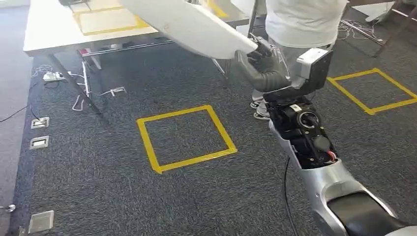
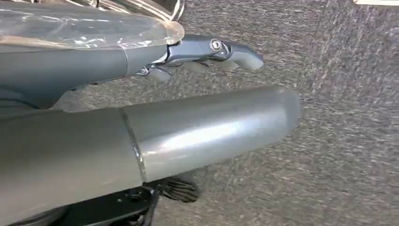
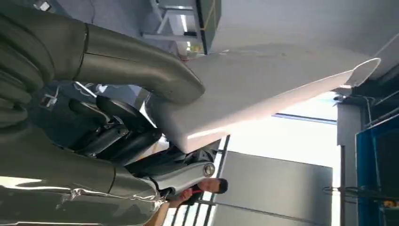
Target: Take the parts from the cabinet and place them on the table.
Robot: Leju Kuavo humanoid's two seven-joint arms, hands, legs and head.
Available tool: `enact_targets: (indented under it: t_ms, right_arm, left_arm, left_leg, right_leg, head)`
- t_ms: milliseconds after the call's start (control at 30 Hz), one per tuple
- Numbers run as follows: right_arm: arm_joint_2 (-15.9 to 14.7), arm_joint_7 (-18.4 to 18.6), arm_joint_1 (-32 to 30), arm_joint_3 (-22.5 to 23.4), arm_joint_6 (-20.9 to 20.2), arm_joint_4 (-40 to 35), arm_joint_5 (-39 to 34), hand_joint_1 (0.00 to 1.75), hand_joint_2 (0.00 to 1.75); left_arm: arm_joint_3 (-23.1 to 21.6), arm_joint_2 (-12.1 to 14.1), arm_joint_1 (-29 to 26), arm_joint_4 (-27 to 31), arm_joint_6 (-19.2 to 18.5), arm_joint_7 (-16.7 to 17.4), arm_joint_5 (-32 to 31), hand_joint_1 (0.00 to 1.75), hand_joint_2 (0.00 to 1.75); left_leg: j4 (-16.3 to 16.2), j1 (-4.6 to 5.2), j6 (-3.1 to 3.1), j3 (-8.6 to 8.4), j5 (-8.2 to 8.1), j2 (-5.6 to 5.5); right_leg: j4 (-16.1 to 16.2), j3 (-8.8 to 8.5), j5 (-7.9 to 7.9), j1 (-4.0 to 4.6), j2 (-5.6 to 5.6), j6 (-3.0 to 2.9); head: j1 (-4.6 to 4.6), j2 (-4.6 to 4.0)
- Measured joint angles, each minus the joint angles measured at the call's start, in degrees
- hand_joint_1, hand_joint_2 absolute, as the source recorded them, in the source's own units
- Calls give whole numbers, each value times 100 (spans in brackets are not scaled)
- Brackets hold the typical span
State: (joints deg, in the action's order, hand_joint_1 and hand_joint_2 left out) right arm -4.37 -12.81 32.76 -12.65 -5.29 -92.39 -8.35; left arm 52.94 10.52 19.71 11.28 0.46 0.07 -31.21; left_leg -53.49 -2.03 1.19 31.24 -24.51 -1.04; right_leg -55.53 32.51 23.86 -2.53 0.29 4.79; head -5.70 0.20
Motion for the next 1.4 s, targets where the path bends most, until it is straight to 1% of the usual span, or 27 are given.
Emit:
enact_targets:
  t_ms: [67, 200, 300, 333, 367, 400, 467, 500, 567, 633, 700, 733, 800, 833, 867, 900, 967, 1000, 1033, 1133, 1167, 1200, 1233, 1300, 1333, 1367, 1400]
  right_arm:
    - [2, 2, -15, -20, -7, 2, 0, 175, 175]
    - [0, -7, -4, -20, 2, 13, 0, 175, 175]
    - [0, -7, 6, -30, -11, 22, 0, 175, 175]
    - [0, -9, 0, -33, -11, 31, 0, 175, 175]
    - [0, -22, 0, -35, -13, 41, -2, 175, 175]
    - [0, -39, 3, -35, -13, 52, -7, 175, 175]
    - [0, -81, 22, -37, -17, 76, -28, 175, 175]
    - [0, -105, 39, -37, -15, 87, -33, 175, 175]
    - [0, -125, 104, -39, -6, 114, -46, 175, 175]
    - [0, -129, 113, -46, 2, 140, -46, 175, 175]
    - [0, -135, 124, -48, 11, 148, -46, 175, 175]
    - [0, -146, 158, -46, 13, 162, -48, 175, 175]
    - [4, -164, 181, -70, 24, 186, -55, 175, 175]
    - [2, -166, 167, -77, 26, 205, -55, 175, 175]
    - [2, -166, 141, -77, 37, 221, -55, 175, 175]
    - [2, -168, 117, -79, 44, 229, -55, 175, 175]
    - [2, -170, 125, -79, 50, 236, -61, 175, 175]
    - [2, -177, 137, -79, 50, 236, -63, 175, 175]
    - [2, -181, 139, -83, 44, 243, -66, 175, 175]
    - [2, -177, 155, -96, 44, 251, -70, 175, 175]
    - [4, -179, 157, -96, 44, 251, -70, 175, 175]
    - [11, -183, 168, -103, 42, 251, -70, 175, 175]
    - [9, -186, 201, -101, 42, 260, -72, 175, 175]
    - [13, -188, 233, -103, 44, 278, -87, 175, 175]
    - [13, -188, 224, -105, 42, 286, -87, 175, 175]
    - [11, -186, 214, -107, 42, 297, -87, 175, 175]
    - [13, -184, 202, -114, 44, 313, -87, 175, 175]
  left_arm:
    - [0, 15, 12, 2, -2, -13, 2, 0, 0]
    - [0, 33, -13, 2, -4, -15, 2, 0, 0]
    - [4, 30, -1, 2, -4, -15, 2, 0, 0]
    - [7, 30, -16, 2, -2, -15, 2, 0, 0]
    - [7, 28, -33, 2, -2, -15, 4, 0, 0]
    - [7, 26, -42, 2, 0, -15, 7, 0, 0]
    - [13, 33, -37, 2, 15, -20, 20, 0, 0]
    - [18, 41, -34, 2, 30, -22, 22, 0, 0]
    - [42, 41, -23, 2, 48, -24, 26, 0, 0]
    - [79, 39, -36, 2, 57, -26, 28, 0, 0]
    - [81, 33, -40, 2, 57, -26, 26, 0, 0]
    - [89, 33, -38, 2, 63, -26, 26, 0, 0]
    - [118, 24, -27, 2, 74, -26, 22, 0, 0]
    - [129, 13, -33, 2, 77, -28, 22, 0, 0]
    - [131, 6, -46, 2, 90, -26, 20, 0, 0]
    - [138, 4, -55, 2, 94, -26, 20, 0, 0]
    - [142, 0, -61, 2, 96, -26, 20, 0, 0]
    - [144, -13, -66, 2, 96, -26, 20, 0, 0]
    - [149, -35, -53, 0, 96, -26, 20, 0, 0]
    - [153, -35, -63, -2, 94, -26, 20, 0, 0]
    - [153, -11, -59, 4, 96, -26, 20, 0, 0]
    - [153, -24, -53, 2, 96, -26, 20, 0, 0]
    - [153, -7, -39, 2, 96, -26, 20, 0, 0]
    - [155, 15, -35, 2, 96, -26, 20, 0, 0]
    - [155, 13, -51, 0, 96, -26, 20, 0, 0]
    - [155, 4, -67, 0, 96, -26, 20, 0, 0]
    - [155, 2, -75, 0, 96, -26, 20, 0, 0]
  left_leg:
    - [-75, 14, 71, 82, 4, -22]
    - [-288, -17, 151, 162, -128, 57]
    - [-1754, 10, 145, 1019, -625, 77]
    - [-2040, 13, 130, 1229, -647, 77]
    - [-2041, 23, 102, 1309, -521, 77]
    - [-1771, 41, 61, 1240, -268, 77]
    - [-728, 83, -37, 802, 345, 78]
    - [-345, 118, -96, 628, 408, 89]
    - [-248, 165, -101, 561, 284, 82]
    - [-238, 190, -157, 550, 239, 62]
    - [-156, 122, -200, 429, 219, 57]
    - [-157, 125, -236, 384, 182, 58]
    - [-159, 146, -288, 333, 132, 58]
    - [-161, 158, -300, 302, 101, 56]
    - [-161, 167, -303, 255, 66, 49]
    - [-162, 176, -302, 198, 28, 35]
    - [-162, 209, -296, 45, -66, 9]
    - [-156, 207, -289, 3, -117, 8]
    - [-164, 237, -264, 5, -135, 8]
    - [-146, 204, -203, 32, -141, 14]
    - [-143, 254, -163, 9, -173, 20]
    - [-236, 225, -132, 20, -223, 37]
    - [-485, 213, -82, 156, -328, 52]
    - [-1441, 154, 8, 731, -686, 54]
    - [-1835, 129, 44, 998, -766, 55]
    - [-2010, 98, 73, 1176, -722, 58]
    - [-1873, 68, 103, 1179, -516, 61]
  right_leg:
    - [31, -23, 60, 26, 27, -183]
    - [17, -57, 96, 31, 17, -353]
    - [16, -81, 143, 86, 9, -435]
    - [16, -96, 162, 108, 9, -458]
    - [16, -123, 182, 130, 11, -475]
    - [16, -163, 213, 145, 13, -481]
    - [17, -275, 287, 170, 14, -469]
    - [26, -296, 325, 167, 10, -453]
    - [32, -277, 358, 191, 24, -392]
    - [88, -327, 386, 186, 10, -332]
    - [20, -326, 498, 177, -7, -271]
    - [-335, -173, 655, 179, -7, -251]
    - [-1382, 418, 1000, 184, -6, -231]
    - [-1774, 678, 1057, 186, -6, -227]
    - [-1858, 796, 970, 194, -7, -238]
    - [-1673, 775, 743, 201, -6, -260]
    - [-654, 411, 37, 227, -3, -349]
    - [-186, 258, -174, 258, 0, -417]
    - [-158, 129, -113, 286, -2, -454]
    - [18, 55, 10, 311, -6, -508]
    - [117, -25, 4, 235, -13, -515]
    - [181, -98, -5, 217, -19, -518]
    - [203, -125, 1, 209, -27, -534]
    - [204, -144, 30, 200, -28, -556]
    - [203, -157, 52, 194, -28, -556]
    - [200, -182, 76, 183, -27, -544]
    - [200, -223, 108, 171, -25, -525]
  head:
    - [17, 0]
    - [96, 0]
    - [137, 0]
    - [140, 0]
    - [138, 0]
    - [142, 0]
    - [140, 0]
    - [138, 0]
    - [162, 0]
    - [162, 0]
    - [136, 0]
    - [127, 0]
    - [94, 0]
    - [92, 0]
    - [87, 0]
    - [81, 0]
    - [50, 0]
    - [48, 0]
    - [136, -2]
    - [74, 0]
    - [74, 0]
    - [70, 0]
    - [96, 0]
    - [120, 0]
    - [125, 0]
    - [129, 0]
    - [122, 0]
